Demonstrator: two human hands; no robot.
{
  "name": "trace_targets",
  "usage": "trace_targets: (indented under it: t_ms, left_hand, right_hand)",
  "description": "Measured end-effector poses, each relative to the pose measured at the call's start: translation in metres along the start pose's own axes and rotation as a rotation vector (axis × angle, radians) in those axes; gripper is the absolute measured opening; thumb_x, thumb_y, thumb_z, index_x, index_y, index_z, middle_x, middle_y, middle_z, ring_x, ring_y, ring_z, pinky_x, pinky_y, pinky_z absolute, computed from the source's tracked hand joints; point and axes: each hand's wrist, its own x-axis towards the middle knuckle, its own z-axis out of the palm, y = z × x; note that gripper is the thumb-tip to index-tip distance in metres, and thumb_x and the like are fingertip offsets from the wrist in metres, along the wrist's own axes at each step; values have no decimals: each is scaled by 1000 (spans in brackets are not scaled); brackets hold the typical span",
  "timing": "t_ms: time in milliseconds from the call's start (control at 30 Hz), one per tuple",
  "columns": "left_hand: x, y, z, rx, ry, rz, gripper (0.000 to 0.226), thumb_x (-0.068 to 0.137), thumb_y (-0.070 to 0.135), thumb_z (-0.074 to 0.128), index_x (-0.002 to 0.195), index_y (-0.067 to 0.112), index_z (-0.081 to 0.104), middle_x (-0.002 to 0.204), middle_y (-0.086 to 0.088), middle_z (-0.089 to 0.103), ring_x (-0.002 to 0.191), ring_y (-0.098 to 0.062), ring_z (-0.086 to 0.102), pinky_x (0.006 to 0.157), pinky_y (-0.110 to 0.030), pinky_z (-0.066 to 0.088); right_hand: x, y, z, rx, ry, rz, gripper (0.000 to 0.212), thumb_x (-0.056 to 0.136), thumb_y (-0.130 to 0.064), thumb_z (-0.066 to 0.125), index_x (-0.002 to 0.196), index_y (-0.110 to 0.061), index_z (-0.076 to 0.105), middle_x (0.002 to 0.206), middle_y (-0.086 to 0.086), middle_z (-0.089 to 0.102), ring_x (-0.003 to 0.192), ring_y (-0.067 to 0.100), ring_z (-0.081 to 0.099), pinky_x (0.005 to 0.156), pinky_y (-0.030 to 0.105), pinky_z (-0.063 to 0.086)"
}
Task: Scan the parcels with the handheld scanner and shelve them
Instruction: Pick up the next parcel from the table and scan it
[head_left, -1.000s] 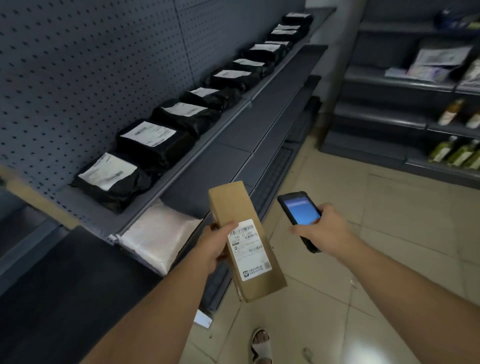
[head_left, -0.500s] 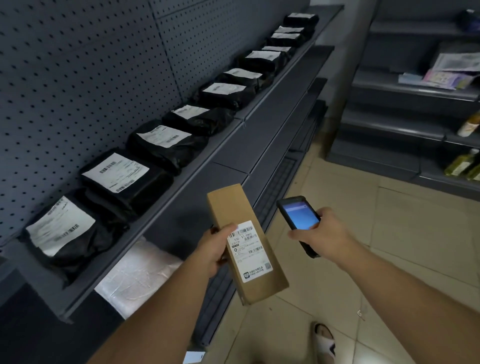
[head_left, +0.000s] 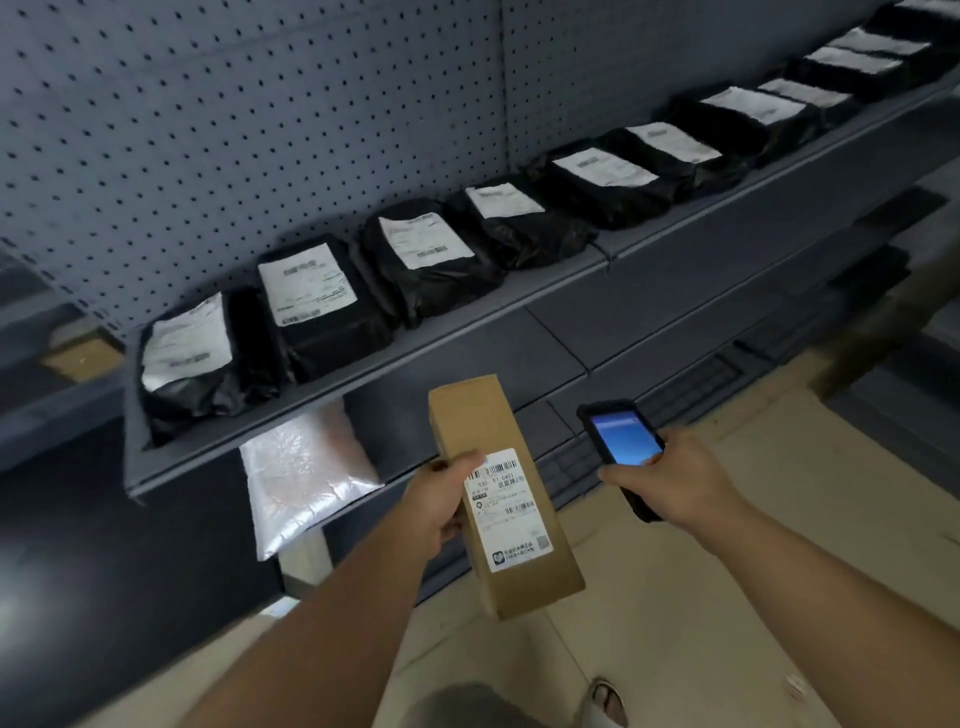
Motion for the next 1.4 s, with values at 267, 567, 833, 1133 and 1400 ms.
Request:
trace_targets:
  t_ms: [267, 567, 833, 1133, 1400]
  left_hand:
    - [20, -5, -24, -144, 129, -61, 34, 92, 44, 77, 113, 18, 70, 95, -2, 82, 95, -23, 75, 91, -36, 54]
    - [70, 10, -49, -213, 169, -38, 35, 91, 43, 79, 114, 17, 71, 96, -3, 82, 96, -25, 76, 84, -38, 56]
    - [106, 20, -50, -223, 212, -4, 38, 94, 45, 75, 114, 14, 68, 98, -4, 80, 91, -22, 74, 81, -35, 52]
    - [178, 18, -56, -230, 261, 4, 37, 93, 47, 76, 110, 14, 72, 94, -4, 82, 91, -25, 79, 88, -41, 61]
    - [241, 23, -80, -247, 342, 47, 41, 89, 50, 78, 107, 14, 73, 97, -5, 82, 93, -28, 79, 92, -41, 62]
  right_hand:
    - [46, -38, 42, -97, -161, -75, 91, 73, -51, 90, 142, -14, 43, 116, 5, 63, 100, 24, 62, 78, 36, 53]
    - [92, -73, 83, -167, -203, -110, 81, 71, -50, 89, 131, -15, 48, 101, 2, 61, 88, 18, 62, 66, 32, 51]
    - [134, -81, 101, -189, -255, -170, 82, 73, -50, 89, 134, -13, 48, 102, 0, 60, 88, 18, 60, 66, 32, 49]
    - [188, -80, 133, -105, -287, -210, 111, 72, -55, 89, 158, -12, 33, 142, 9, 55, 121, 29, 58, 87, 38, 52]
    - [217, -78, 161, -127, -240, -345, 94, 77, -49, 88, 148, -13, 39, 95, 0, 65, 84, 8, 59, 67, 31, 46]
